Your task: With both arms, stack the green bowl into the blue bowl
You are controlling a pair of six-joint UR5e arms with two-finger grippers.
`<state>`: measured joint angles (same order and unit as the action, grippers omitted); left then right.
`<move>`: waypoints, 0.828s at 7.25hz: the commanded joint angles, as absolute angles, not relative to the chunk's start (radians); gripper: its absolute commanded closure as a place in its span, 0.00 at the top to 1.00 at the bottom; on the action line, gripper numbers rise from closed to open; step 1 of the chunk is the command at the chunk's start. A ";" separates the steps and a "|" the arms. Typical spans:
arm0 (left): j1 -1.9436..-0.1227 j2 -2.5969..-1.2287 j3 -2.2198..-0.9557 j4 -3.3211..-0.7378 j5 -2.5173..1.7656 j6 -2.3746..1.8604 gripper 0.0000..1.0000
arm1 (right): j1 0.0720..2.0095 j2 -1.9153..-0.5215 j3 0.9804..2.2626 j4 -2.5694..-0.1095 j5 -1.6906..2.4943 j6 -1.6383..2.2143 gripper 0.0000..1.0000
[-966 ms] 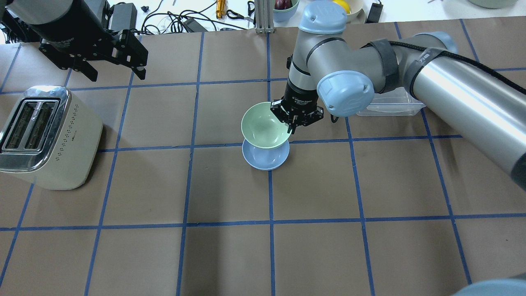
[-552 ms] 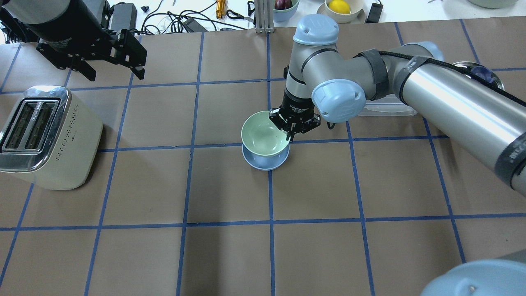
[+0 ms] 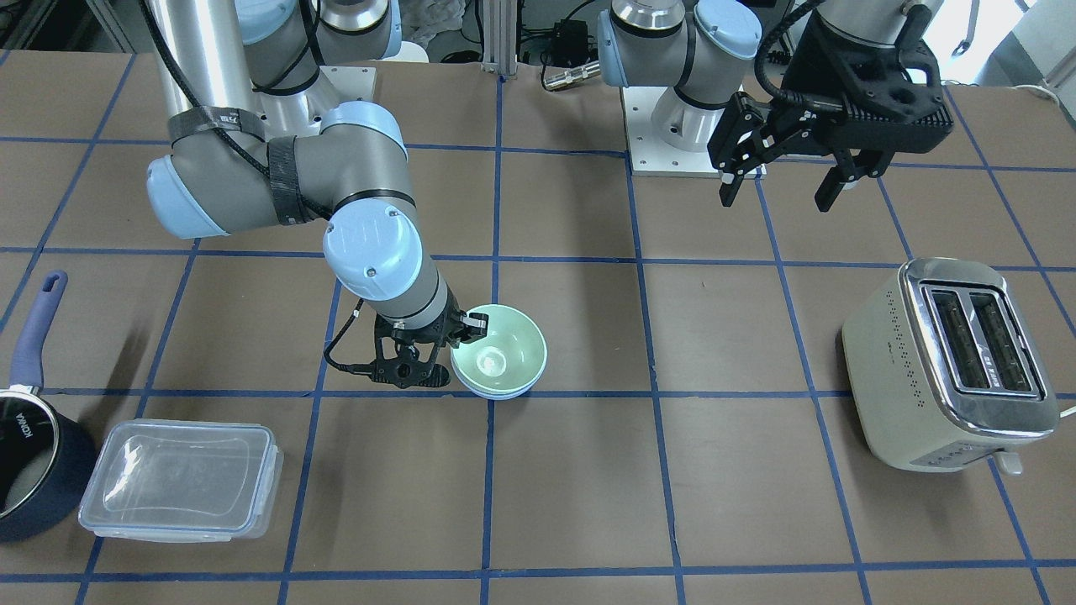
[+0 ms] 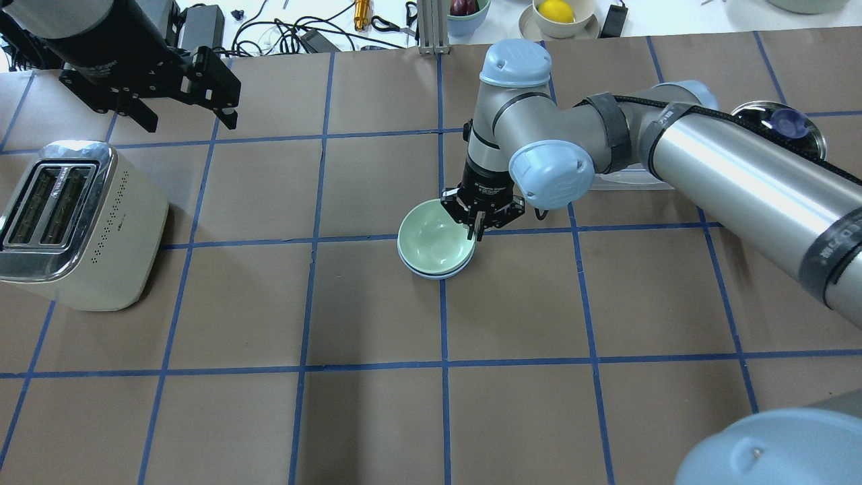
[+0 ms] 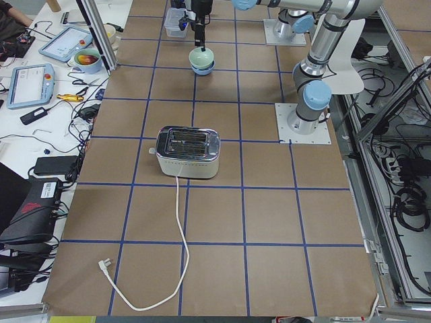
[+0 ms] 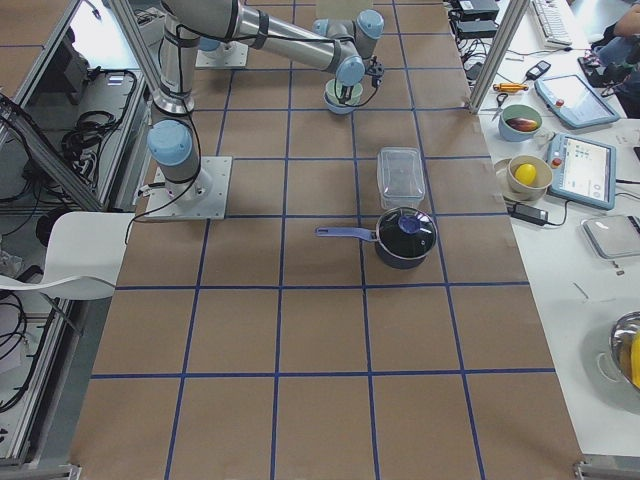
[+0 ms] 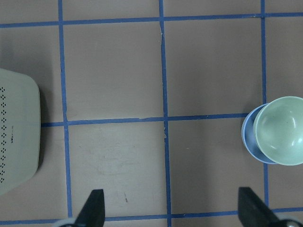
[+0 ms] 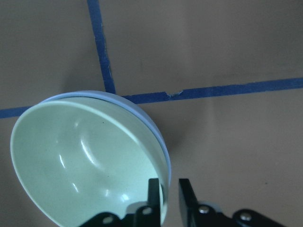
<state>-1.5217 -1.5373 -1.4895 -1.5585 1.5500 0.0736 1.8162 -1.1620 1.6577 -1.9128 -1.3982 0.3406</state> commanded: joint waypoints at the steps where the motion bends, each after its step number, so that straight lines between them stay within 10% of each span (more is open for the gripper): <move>1: -1.522 -1.537 -1.489 -1.559 1.551 0.074 1.00 | 1.806 -1.193 1.625 -1.902 -1.408 0.322 1.00; 6: -1.522 -1.536 -1.491 -1.559 1.548 0.074 1.00 | 1.613 -1.399 1.396 -1.481 -1.551 0.044 1.00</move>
